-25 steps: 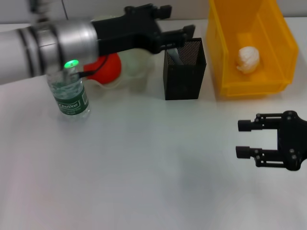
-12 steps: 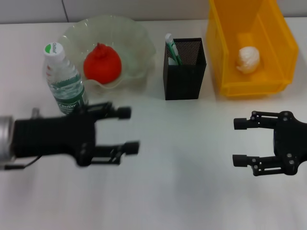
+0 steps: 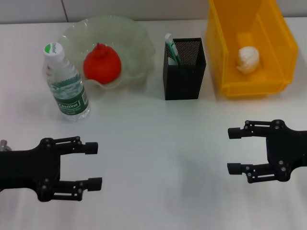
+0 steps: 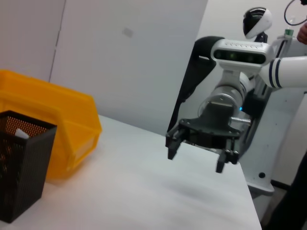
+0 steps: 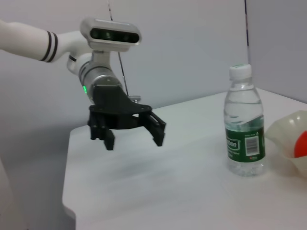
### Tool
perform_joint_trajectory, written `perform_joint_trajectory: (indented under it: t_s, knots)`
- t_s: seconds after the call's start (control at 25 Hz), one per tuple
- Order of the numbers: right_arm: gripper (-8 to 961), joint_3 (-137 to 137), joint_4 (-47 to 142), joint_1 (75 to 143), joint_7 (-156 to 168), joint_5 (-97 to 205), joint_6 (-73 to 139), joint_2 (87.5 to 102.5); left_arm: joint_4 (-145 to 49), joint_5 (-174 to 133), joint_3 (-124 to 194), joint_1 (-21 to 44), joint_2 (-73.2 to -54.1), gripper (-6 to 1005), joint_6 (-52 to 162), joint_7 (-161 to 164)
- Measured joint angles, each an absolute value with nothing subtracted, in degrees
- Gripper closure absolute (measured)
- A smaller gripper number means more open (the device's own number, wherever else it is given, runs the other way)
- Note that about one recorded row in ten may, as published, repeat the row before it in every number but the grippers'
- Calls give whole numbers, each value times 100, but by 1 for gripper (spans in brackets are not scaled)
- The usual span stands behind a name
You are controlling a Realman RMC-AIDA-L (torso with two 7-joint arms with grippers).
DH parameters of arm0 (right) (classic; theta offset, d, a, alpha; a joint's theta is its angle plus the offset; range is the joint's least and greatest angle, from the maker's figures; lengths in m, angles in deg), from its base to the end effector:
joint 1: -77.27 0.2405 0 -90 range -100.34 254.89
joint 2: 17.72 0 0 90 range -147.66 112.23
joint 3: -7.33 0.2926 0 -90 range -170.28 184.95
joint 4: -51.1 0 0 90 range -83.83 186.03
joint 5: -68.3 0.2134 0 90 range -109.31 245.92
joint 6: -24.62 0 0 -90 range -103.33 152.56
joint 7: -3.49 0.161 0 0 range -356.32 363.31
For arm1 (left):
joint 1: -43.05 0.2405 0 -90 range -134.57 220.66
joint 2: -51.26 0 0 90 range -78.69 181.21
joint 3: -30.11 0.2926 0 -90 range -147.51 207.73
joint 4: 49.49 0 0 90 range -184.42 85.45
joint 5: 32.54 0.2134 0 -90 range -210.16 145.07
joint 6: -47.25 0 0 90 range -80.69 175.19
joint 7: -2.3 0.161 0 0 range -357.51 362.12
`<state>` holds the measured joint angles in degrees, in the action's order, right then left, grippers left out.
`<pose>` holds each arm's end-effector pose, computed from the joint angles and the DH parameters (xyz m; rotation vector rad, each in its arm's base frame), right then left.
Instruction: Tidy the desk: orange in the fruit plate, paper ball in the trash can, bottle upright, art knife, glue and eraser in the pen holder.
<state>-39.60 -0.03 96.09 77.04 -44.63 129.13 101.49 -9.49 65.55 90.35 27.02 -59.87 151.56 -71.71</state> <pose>0.2982 0.2798 -0.0123 -2.9242 0.3582 0.6791 -0.3201 0.2574 0.0008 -2.9576 -0.5266 -0.8164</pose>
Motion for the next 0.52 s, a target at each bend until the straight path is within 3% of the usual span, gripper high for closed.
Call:
perform_joint_trajectory:
  t_s: [0.52]
  knots:
    - [165, -3940, 65, 9593, 7675, -4471, 12873, 10146, -1000, 6717, 8912, 2696, -5959, 186, 15165, -7198]
